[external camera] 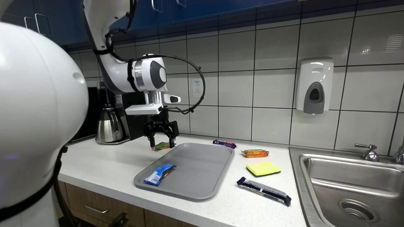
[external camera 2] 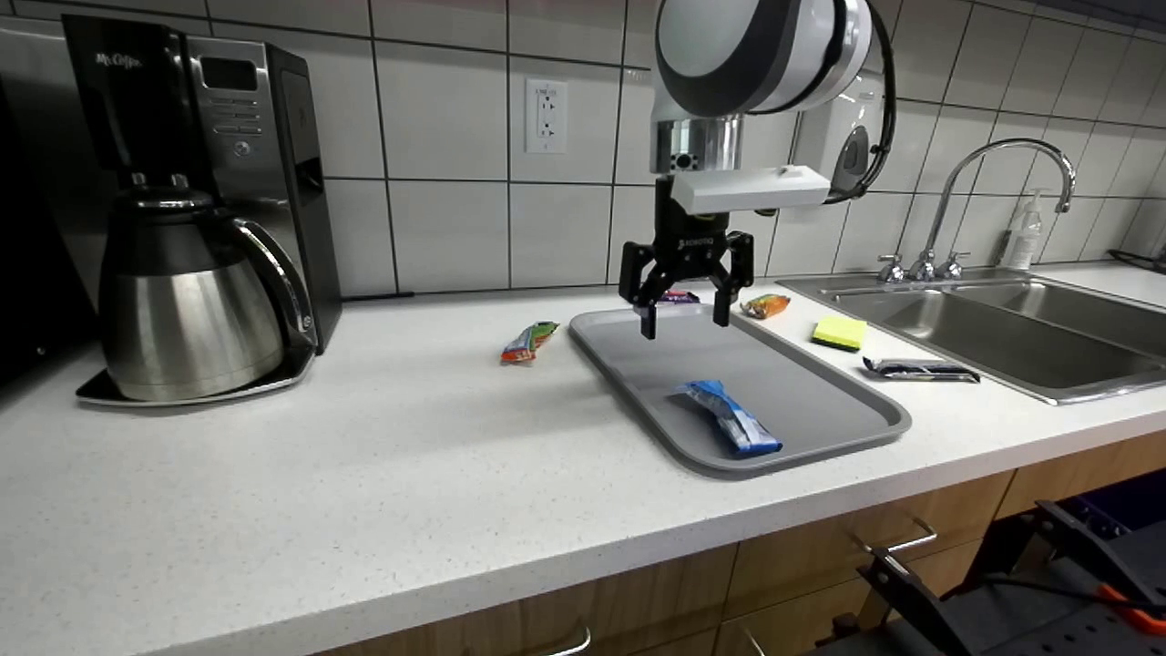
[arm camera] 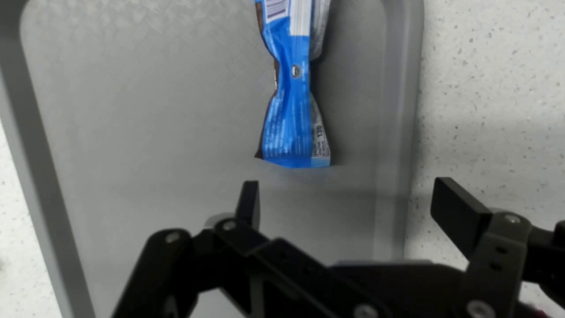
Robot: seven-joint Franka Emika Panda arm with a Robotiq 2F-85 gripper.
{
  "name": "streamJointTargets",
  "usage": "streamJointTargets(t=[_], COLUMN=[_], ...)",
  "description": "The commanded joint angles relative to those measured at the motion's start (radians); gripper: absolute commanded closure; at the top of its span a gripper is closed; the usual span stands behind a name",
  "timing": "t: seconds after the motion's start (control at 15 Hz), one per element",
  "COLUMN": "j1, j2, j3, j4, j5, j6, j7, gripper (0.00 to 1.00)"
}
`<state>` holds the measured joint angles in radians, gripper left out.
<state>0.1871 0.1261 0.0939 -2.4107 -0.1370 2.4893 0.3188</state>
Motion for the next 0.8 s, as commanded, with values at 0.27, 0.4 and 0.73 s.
streamJointTargets(t=[0.27,0.4,0.73], j1=[0.011,0.019,0.054], j2=[0.044,0.066,0.142], j3=[0.025,0.026,0.017], j4=[0.109,0.139,0.233], j5=[0.063,0.073,0.067], j6=[-0.033,-0.033,-0.05], j7=[0.028,0.05,0.138], gripper=[0.0,0.0,0.0])
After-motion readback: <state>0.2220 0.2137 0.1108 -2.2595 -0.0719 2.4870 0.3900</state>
